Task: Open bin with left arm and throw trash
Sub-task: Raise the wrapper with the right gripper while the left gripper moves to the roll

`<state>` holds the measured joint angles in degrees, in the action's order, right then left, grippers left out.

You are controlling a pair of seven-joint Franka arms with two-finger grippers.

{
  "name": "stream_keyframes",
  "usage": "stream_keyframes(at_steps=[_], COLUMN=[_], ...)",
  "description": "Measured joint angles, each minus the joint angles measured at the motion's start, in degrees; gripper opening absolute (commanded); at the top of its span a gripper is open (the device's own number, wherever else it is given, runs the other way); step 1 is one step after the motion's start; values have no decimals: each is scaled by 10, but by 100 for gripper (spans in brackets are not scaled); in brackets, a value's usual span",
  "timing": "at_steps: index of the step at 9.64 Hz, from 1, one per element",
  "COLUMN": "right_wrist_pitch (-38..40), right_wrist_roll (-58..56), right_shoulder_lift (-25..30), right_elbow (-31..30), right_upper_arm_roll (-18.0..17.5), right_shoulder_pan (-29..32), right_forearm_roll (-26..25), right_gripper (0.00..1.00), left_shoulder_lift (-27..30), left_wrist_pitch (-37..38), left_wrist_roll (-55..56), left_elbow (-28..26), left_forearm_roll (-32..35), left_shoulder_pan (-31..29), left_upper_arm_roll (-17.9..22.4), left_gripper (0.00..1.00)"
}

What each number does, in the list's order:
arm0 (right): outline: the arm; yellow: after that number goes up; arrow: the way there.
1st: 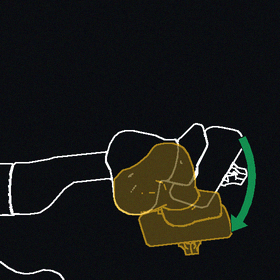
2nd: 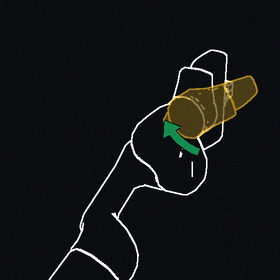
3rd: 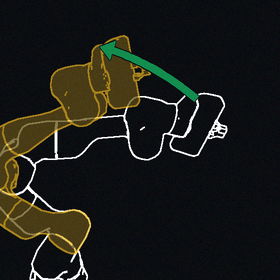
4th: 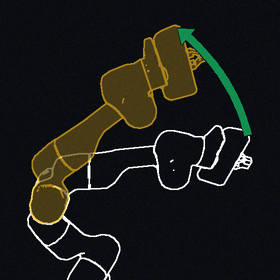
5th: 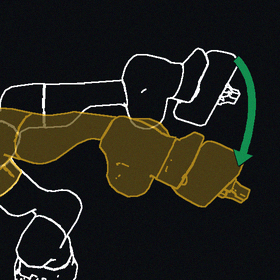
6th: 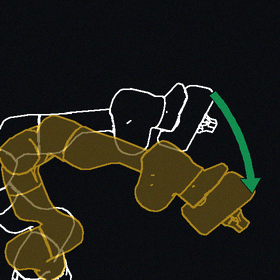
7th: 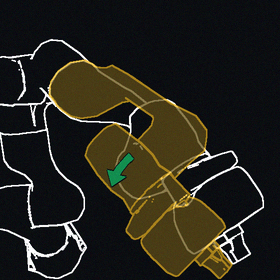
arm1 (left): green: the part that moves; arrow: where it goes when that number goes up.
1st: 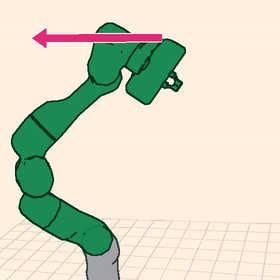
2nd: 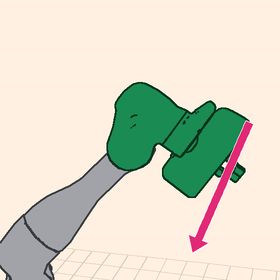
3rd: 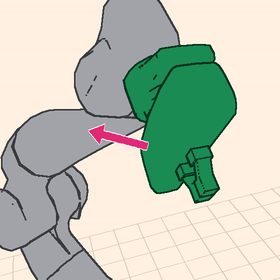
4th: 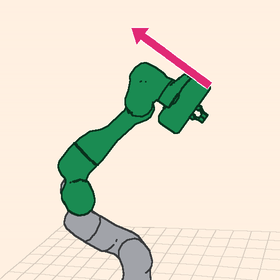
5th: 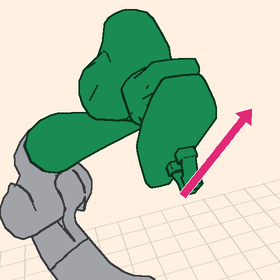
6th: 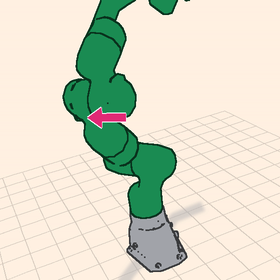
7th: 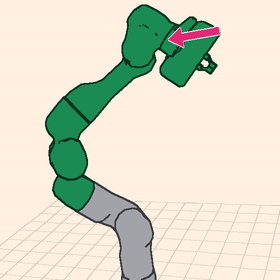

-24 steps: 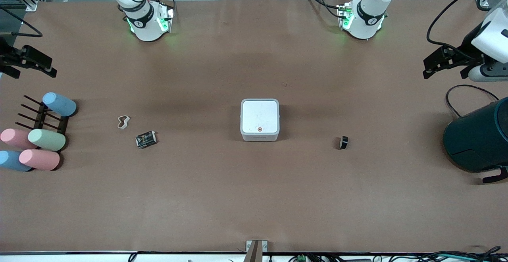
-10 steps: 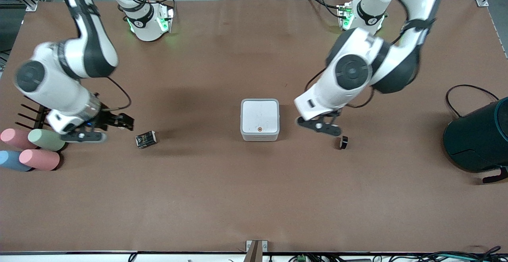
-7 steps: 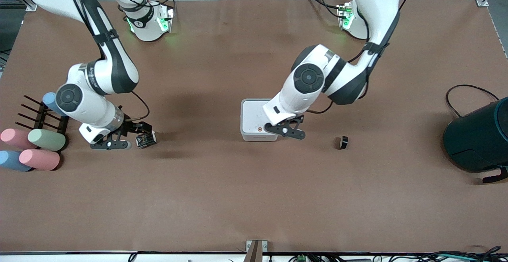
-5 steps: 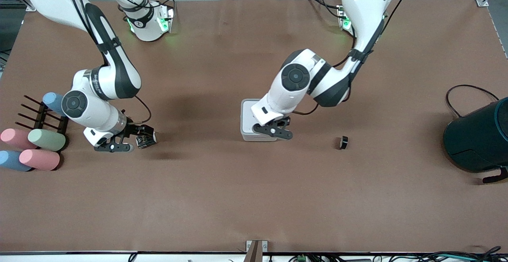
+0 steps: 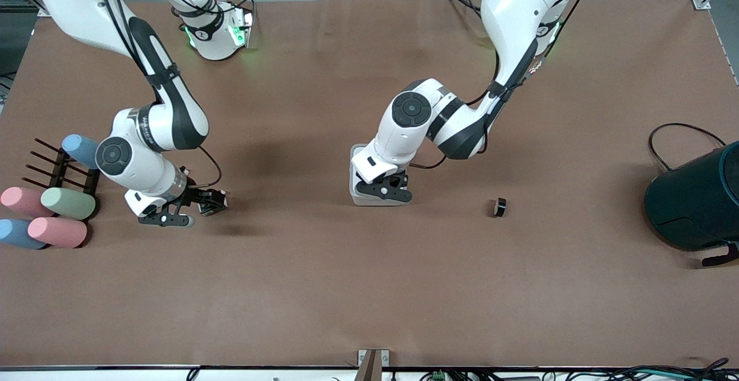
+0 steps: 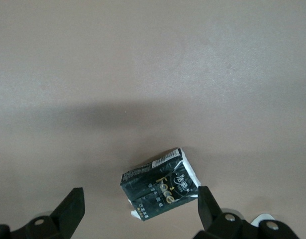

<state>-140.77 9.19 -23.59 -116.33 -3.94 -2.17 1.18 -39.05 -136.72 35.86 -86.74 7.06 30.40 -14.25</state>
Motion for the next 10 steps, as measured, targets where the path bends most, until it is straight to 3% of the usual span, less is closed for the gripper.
stream_keyframes(at_steps=[2, 5, 6, 8, 9, 10], right_wrist_pitch=[-21, -50, -50, -36, -24, -20], right_wrist_roll=[40, 70, 70, 70, 70, 70], right_shoulder_lift=[-24, -56, -59, -61, -61, -61], right_elbow=[0, 1, 1, 2, 2, 2], right_upper_arm_roll=[1, 0, 3, 6, 6, 6], right_shoulder_pan=[2, -4, -4, -3, -4, -5], right_forearm_roll=[0, 0, 0, -1, -1, -1], right_gripper=[100, 100, 100, 100, 100, 100], left_shoulder_lift=[3, 61, 80, 80, 69, 52], left_wrist_pitch=[17, 183, 209, 219, 219, 218], left_wrist_roll=[10, -34, -72, -176, -233, -287], left_elbow=[5, 42, 41, 34, 27, 22], left_forearm_roll=[3, 7, 5, -3, -5, -5], left_shoulder_pan=[-2, -49, -74, -127, -151, -176], left_upper_arm_roll=[0, 2, 2, 2, 3, 3], left_gripper=[1, 3, 15, 57, 100, 100])
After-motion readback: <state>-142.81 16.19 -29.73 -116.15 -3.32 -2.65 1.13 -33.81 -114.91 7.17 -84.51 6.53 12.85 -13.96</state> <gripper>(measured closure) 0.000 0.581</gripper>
